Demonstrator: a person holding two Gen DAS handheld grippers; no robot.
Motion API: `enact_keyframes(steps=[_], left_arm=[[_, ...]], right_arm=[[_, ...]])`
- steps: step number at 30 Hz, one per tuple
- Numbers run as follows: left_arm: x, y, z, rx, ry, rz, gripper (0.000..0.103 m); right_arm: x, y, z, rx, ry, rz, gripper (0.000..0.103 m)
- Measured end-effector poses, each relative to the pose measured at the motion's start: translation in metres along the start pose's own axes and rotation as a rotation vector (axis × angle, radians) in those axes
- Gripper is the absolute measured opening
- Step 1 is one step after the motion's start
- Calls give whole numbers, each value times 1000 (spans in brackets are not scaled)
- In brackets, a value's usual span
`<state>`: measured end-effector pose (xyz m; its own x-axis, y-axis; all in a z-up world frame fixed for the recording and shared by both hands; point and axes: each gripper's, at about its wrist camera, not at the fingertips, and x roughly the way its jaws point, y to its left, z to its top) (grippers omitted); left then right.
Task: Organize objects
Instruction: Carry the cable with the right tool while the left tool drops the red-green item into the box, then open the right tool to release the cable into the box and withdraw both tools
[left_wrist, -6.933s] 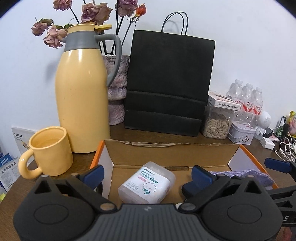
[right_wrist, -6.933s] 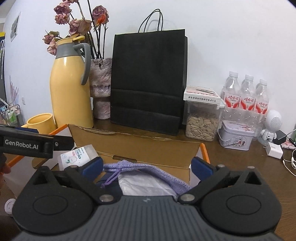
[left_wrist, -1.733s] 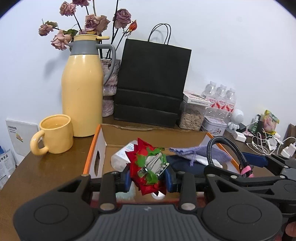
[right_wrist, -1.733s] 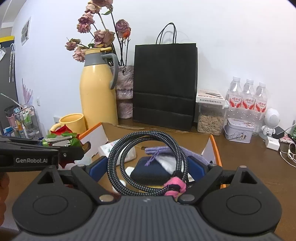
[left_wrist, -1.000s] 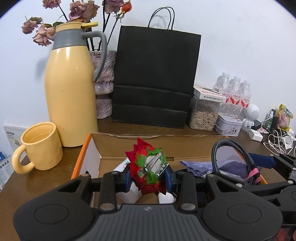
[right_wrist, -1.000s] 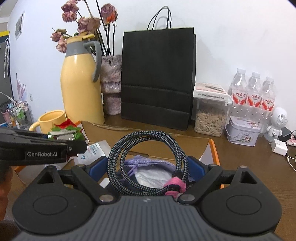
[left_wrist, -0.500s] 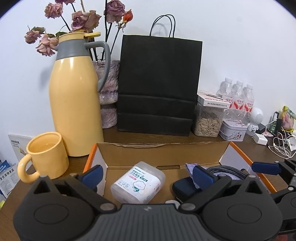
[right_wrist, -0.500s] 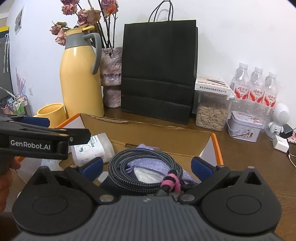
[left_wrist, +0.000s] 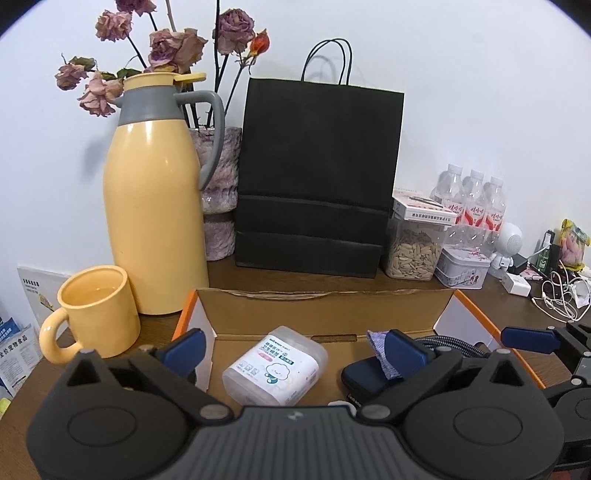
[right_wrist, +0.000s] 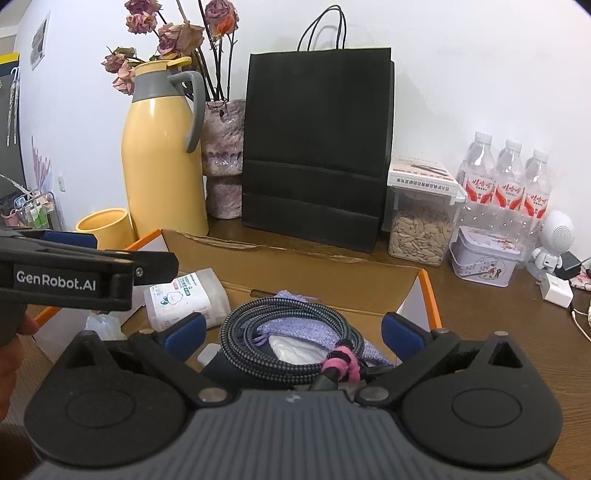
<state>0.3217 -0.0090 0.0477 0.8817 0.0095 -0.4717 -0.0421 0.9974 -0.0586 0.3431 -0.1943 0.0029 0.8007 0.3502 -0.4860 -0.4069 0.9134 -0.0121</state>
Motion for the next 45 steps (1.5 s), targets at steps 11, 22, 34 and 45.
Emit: enact_keyframes(steps=[11,22,34,45], left_arm=[[-35,0,-2,-5,-59,-10,103],[-75,14,-23,-23,-76,-12,103],[-113,29,-54,13,-50,16,103],[-140,52,-84,35,-5,41,103]], right_arm=[[-33,7,-2,-13,-55,-5,103],[-66,24,-20,-32,-68,-23,103],[-98,41,-48,-24,-33,-26,103],[-117,57,-79,-29,23,-38,103]])
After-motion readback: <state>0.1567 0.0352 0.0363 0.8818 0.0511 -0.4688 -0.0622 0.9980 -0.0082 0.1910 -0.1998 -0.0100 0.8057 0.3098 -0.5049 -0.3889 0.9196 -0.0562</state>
